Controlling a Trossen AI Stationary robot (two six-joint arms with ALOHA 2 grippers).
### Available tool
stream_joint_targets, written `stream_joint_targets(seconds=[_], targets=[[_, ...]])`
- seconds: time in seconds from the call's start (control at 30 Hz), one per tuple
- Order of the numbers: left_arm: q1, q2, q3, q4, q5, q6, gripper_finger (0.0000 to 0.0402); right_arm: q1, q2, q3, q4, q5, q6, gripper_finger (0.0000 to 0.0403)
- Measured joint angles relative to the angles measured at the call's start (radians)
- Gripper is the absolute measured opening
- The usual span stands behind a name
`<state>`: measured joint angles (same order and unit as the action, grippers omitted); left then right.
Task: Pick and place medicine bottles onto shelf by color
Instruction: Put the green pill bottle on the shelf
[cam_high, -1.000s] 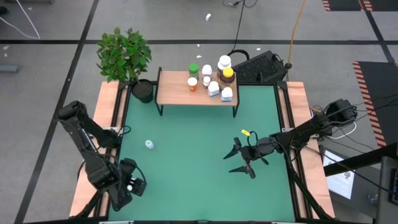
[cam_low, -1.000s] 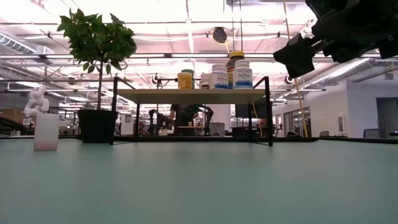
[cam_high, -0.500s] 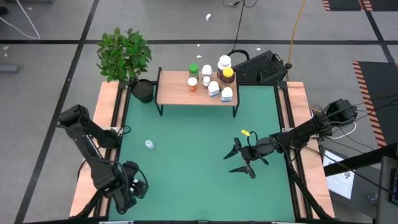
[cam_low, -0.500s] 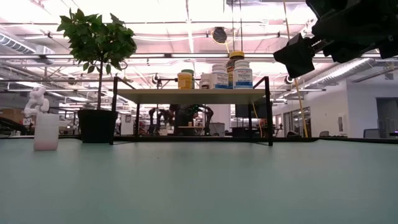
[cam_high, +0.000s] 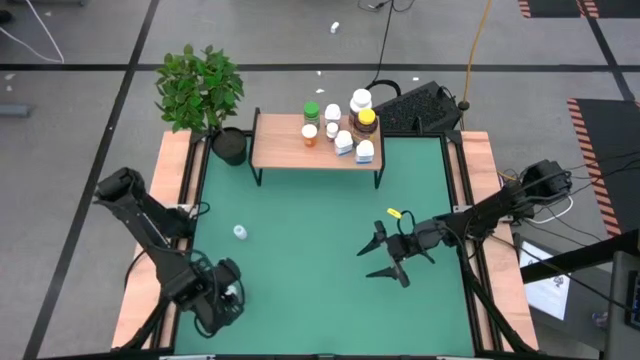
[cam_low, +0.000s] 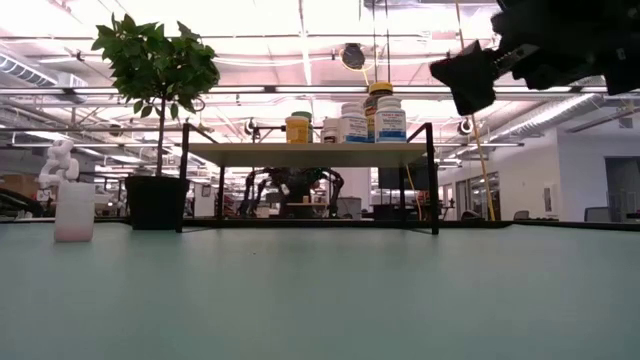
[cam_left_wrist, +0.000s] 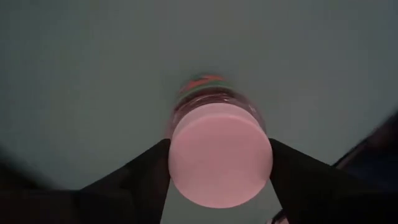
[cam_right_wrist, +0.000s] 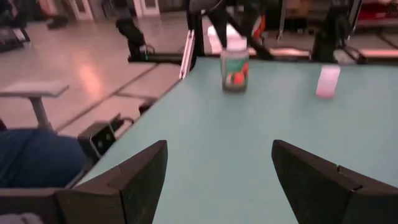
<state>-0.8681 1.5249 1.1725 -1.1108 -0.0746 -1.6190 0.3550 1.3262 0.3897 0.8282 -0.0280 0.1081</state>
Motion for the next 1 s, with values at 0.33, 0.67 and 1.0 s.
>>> stream_joint_targets(seconds=[0.33,0.67,1.0], targets=[[0.207,0.000,0.000,0.289,-0.116,0.504,0.0228,-0.019,0.298,0.095,0.203,-0.042,0.053,0.0281],[0.372,0.000,0.000,0.629,-0.165,1.075,0.0238,-0.058,0.438,0.222,0.224,-0.221,0.115,0.0281],[0.441,0.018,0.000,0.756,-0.136,1.481,0.0237,-0.080,0.433,0.221,0.276,-0.306,0.210,0.0281]])
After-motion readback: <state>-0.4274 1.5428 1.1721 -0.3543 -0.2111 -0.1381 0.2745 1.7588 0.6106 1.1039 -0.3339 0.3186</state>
